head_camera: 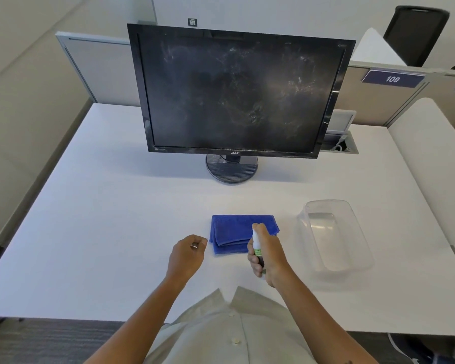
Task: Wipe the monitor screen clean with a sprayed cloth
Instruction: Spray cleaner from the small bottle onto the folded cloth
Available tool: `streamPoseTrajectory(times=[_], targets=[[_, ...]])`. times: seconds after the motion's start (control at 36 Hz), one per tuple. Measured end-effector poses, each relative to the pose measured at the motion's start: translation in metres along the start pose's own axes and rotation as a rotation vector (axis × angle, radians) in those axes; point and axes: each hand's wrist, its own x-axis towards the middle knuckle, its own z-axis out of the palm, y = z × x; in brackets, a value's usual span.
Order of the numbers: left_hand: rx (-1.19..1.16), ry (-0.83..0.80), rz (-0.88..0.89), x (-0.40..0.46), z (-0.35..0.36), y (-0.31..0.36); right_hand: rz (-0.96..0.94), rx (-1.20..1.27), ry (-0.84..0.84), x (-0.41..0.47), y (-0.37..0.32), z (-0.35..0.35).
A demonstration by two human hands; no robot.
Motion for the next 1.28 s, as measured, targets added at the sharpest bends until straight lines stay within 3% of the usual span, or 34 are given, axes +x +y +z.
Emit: streamPoseTrajectory(times=[0.44,0.86,1.03,1.28], targets=[[0.025,-0.017,0.002,0.003,0.003,0.000,-0.070,0.124,0.242,-0.003,0.003,-0.059],[0.009,-0.024,0.062,0.002,0.012,0.016,-0.062,0.144,0.231,-0.009,0.011,-0.066],[-0.025,-0.078,0.173,-0.006,0.031,0.037,-0.194,0.083,0.179,-0.011,0.009,-0.071],[0.039,-0.354,0.391,-0.029,0.086,0.085,-0.511,-0.196,0.225,-0.018,0.012,-0.088]])
